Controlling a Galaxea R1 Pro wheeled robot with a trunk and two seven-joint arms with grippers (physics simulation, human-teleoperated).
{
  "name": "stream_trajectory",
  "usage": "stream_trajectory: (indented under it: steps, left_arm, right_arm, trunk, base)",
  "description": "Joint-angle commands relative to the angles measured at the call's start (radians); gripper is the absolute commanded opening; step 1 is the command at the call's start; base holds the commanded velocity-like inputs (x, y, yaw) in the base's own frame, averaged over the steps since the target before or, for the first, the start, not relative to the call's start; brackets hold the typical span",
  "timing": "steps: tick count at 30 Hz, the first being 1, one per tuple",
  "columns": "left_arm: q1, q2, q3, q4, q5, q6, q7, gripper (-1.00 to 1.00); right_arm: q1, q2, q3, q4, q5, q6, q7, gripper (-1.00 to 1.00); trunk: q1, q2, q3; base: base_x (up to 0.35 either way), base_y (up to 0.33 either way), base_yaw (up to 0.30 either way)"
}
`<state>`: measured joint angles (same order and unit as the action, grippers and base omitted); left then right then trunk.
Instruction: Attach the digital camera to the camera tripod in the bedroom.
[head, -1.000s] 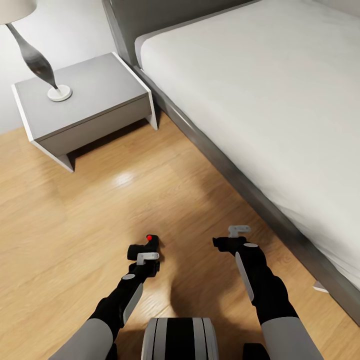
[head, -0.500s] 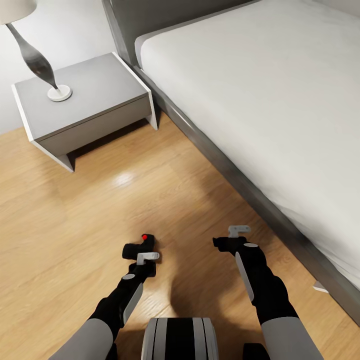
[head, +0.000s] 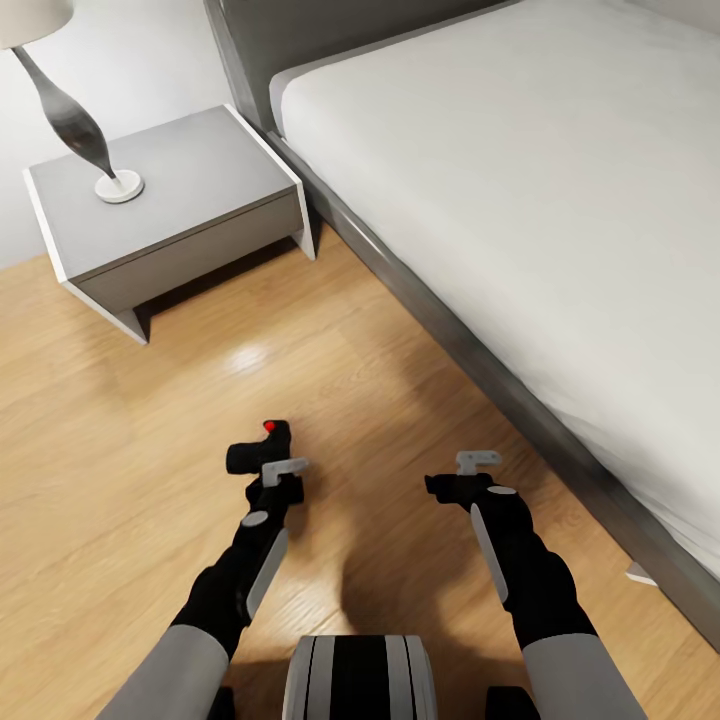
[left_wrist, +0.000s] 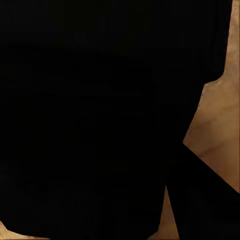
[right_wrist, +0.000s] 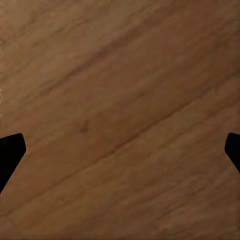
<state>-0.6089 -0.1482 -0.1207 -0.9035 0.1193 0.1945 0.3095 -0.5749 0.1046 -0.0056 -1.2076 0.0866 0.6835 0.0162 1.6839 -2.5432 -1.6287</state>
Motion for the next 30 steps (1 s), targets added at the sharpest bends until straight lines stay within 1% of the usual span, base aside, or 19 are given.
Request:
stream_trajectory:
  steps: [1,4,6,10,20,26,30]
  left_arm:
    - [0.000,0.000,-0.004,-0.006,0.010,0.005,0.012,-1.00]
    - [0.000,-0.001,-0.004,-0.022,0.012,0.017,0.023,-1.00]
    - [0.000,-0.002,-0.004,-0.030,0.013,0.047,0.028,-1.00]
    - [0.000,-0.002,-0.004,-0.034,0.014,0.079,0.029,-1.00]
    - [0.000,-0.003,-0.004,-0.034,0.016,0.090,0.029,-1.00]
    - [0.000,-0.013,-0.004,-0.034,0.016,0.091,0.030,-1.00]
    - [0.000,-0.015,-0.004,-0.034,0.016,0.091,0.030,-1.00]
  right_arm:
    - [0.000,0.001,-0.001,-0.001,0.009,0.005,0.002,1.00]
    - [0.000,0.001,-0.001,-0.001,0.009,0.005,0.003,1.00]
    - [0.000,0.001,-0.001,-0.001,0.009,0.005,0.003,1.00]
    - [0.000,0.000,-0.001,-0.001,0.009,0.005,0.003,1.00]
    - [0.000,0.001,-0.001,-0.001,0.009,0.005,0.004,1.00]
    - [0.000,0.001,-0.001,-0.001,0.009,0.005,0.004,1.00]
    - [0.000,0.001,-0.001,-0.001,0.009,0.005,0.004,1.00]
  trunk:
    - [0.000,0.000,-0.001]
    - [0.000,0.000,-0.001]
    - [0.000,0.000,-0.001]
    - [0.000,0.000,-0.001]
    - [0.000,0.000,-0.001]
    - [0.000,0.000,-0.001]
    - [0.000,0.000,-0.001]
  base:
    - [0.000,0.000,0.000]
    - [0.000,0.000,0.000]
    - [0.000,0.000,0.000]
    - [0.000,0.000,0.000]
    - [0.000,0.000,0.000]
    - [0.000,0.000,0.000]
    - [0.000,0.000,0.000]
